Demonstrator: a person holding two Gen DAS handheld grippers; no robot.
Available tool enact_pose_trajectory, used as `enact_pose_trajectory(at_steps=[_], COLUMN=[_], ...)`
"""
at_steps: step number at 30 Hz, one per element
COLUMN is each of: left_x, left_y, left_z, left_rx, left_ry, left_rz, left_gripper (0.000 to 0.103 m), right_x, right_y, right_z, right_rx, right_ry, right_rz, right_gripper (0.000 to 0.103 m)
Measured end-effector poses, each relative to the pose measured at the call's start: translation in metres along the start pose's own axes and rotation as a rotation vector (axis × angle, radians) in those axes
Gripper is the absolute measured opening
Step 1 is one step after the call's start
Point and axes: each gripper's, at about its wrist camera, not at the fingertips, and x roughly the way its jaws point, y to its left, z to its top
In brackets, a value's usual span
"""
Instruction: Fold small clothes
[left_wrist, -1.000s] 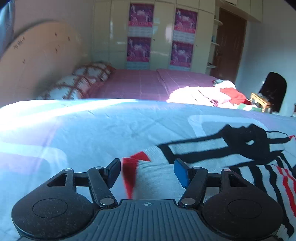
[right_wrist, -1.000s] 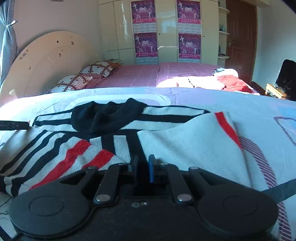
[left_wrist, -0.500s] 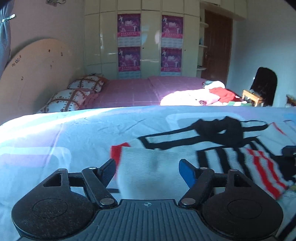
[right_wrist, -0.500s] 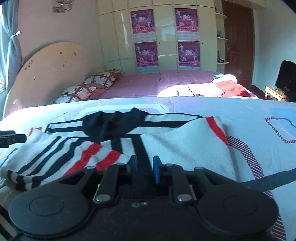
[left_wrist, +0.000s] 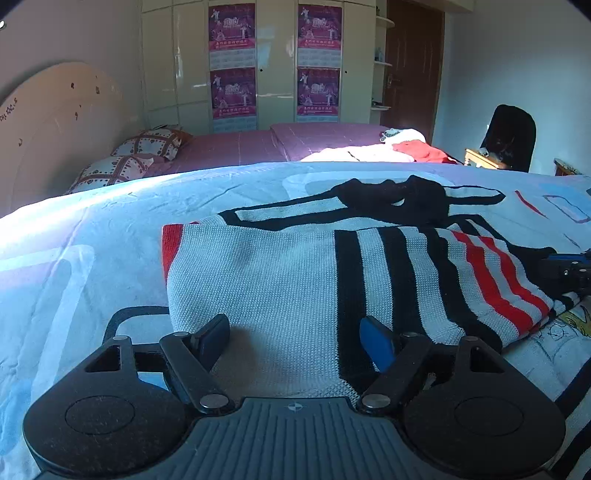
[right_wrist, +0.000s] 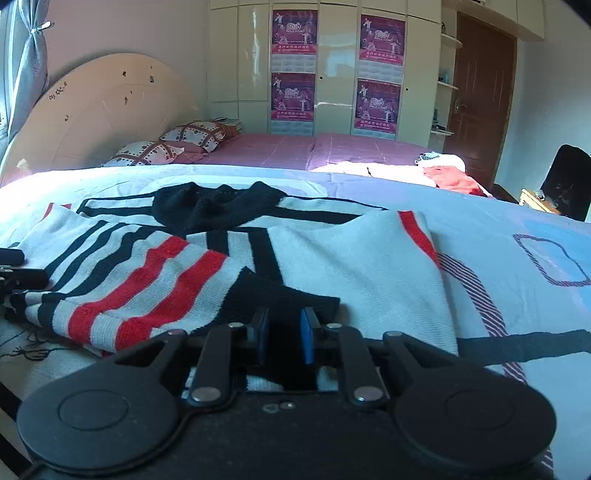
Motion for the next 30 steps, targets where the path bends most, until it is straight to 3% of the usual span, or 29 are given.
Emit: enact_pose_trajectory(at_steps=[4,7,12,16,19,24,26,30], left_x=[-0.003,-0.013,-0.013,-0.013,-0.012,-0.014,-0.017,-0.017], left_y=[-0.001,-0.001,-0.003,-0.001,0.001,0.005,0.007,0.007], left_z=[0.006,0.007,0.001,-0.001,-0.002,-0.004,-0.004,-0.004], left_rx=[0.002,-0.014,-0.004,-0.001,-0.006,-0.018,-0.03,-0.047], left_ry=[0.012,0.009,0.031,0.031,0.027,0.014,0.003,-0.014], left_rz=[0.015,0.021,0.04,0.038,0.032,0.022,0.015,0.008], left_gripper=[0.077,0.077,0.077,0.077,0.077,0.077,0.078,0.078], right_x=[-0.005,-0.019,-0.01,-0.007,-0.006,-0.018,-0.024,-0.003], right_y=[0.004,0.015,0.045,0.049,0.04,0.007,-0.014,-0.048], right_z=[0.007,0.012,0.007,0.0,0.002,0.007,0.008,0.005], right_rx=[0.013,0.021,-0.074,-0.118,-0.118,-0.012,0.096,0.293], right_ry=[0.016,-0.025,0.021,0.019,0.028,0.019,-0.017,0.054], right_rz=[-0.019,0.04,0.121,0.095,0.021,-0.012,0.019,0.091], right_gripper=[0.022,0.025,0.024,0.028,0.037,0.039,0.039,0.039])
